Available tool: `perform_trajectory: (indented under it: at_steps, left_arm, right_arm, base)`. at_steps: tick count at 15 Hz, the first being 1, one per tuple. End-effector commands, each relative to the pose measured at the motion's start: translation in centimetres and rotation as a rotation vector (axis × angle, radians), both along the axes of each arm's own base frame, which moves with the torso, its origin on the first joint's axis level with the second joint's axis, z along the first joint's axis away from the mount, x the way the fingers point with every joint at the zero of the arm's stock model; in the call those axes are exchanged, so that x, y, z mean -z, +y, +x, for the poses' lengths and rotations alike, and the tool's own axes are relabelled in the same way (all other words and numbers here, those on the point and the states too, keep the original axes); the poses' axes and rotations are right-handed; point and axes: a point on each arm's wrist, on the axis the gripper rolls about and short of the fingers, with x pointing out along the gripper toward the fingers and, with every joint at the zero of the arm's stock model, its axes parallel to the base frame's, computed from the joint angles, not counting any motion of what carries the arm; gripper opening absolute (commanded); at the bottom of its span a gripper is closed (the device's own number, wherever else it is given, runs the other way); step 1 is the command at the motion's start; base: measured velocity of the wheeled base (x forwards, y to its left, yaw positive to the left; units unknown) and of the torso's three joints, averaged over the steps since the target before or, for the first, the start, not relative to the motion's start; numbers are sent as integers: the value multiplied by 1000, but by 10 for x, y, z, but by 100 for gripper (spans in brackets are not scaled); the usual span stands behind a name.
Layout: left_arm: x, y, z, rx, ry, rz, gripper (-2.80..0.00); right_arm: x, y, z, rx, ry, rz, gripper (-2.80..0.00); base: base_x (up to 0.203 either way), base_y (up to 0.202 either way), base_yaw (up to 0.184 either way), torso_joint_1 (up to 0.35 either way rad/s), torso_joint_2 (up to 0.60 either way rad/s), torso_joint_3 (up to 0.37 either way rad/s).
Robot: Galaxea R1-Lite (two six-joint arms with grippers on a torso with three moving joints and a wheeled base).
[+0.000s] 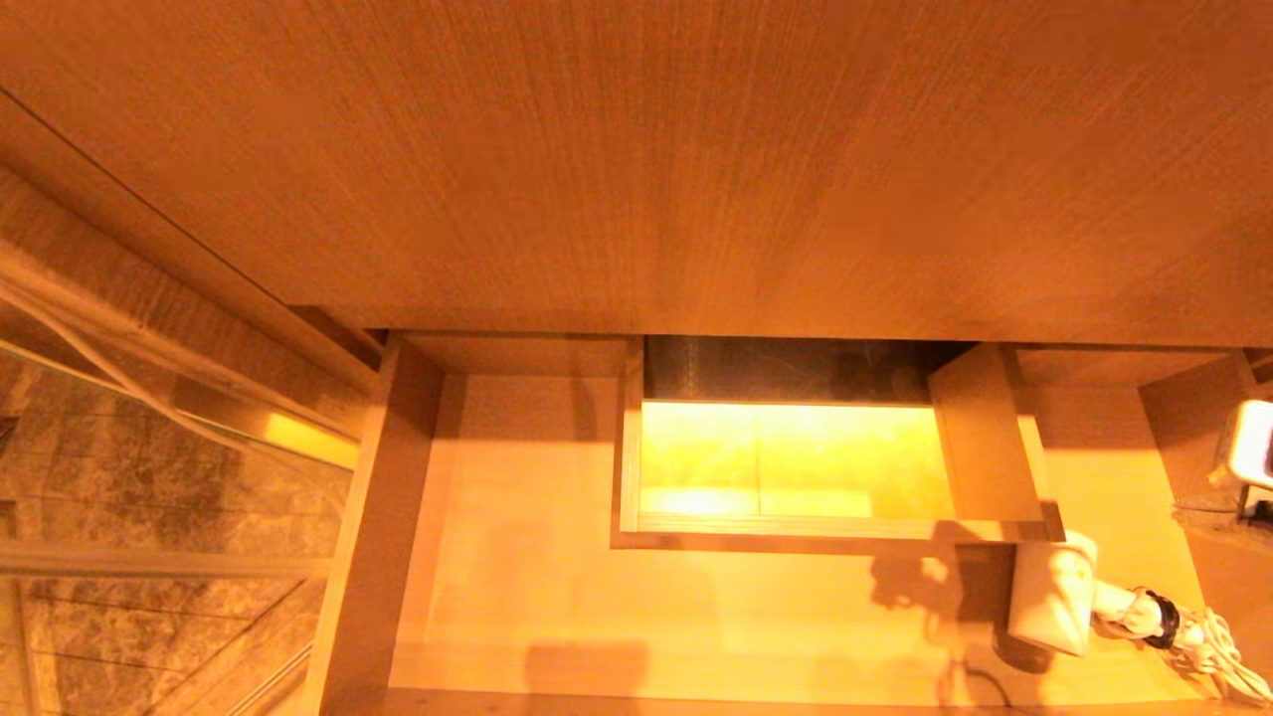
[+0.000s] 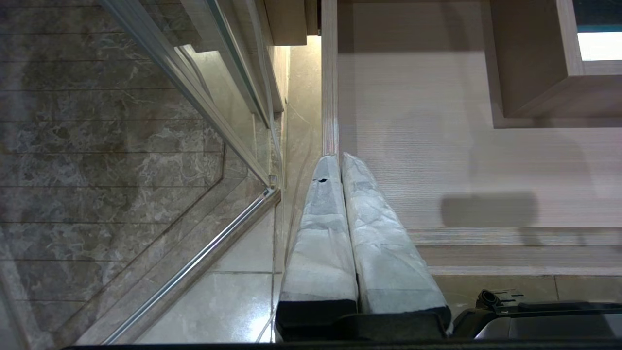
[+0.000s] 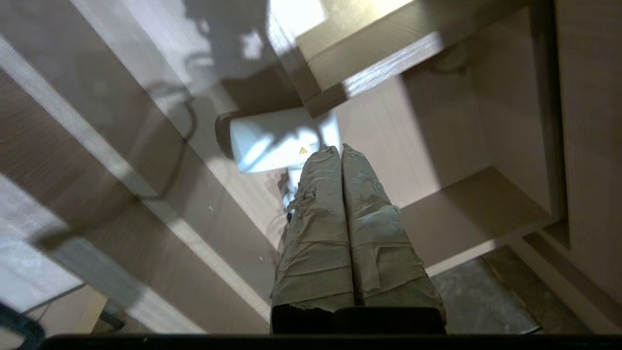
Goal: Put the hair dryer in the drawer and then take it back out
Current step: Pull open the drawer, then take the hairdryer out
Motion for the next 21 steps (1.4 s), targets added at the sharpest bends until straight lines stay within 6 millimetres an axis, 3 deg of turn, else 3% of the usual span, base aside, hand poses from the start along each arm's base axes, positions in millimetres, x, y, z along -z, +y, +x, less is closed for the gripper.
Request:
perform_trajectory:
  at_steps: [1,4,10,13,16,21]
  left_arm:
    - [0,0,0,0,1,0,-280]
    - [0,0,0,0,1,0,-280]
    - [0,0,0,0,1,0,-280]
    - [0,0,0,0,1,0,-280]
    - [0,0,0,0,1,0,-280]
    - [0,0,0,0,1,0,-280]
  right_arm:
    - [-1,-2,-9,15,15,-5,-280]
    - [10,-14,-11,120,114,3,-280]
    - [39,-40,20,358,318,86,-280]
    - [46,-57,17,493,360,75,-280]
    - [59,-68,0,615,398,78,-280]
    - [71,-72,-2,642,370,77,-280]
  base:
    - [0,0,0,0,0,0]
    - [0,0,0,0,0,0]
    - [0,0,0,0,0,0]
    - [0,0,0,0,0,0]
    - [0,0,0,0,0,0]
    - [0,0,0,0,0,0]
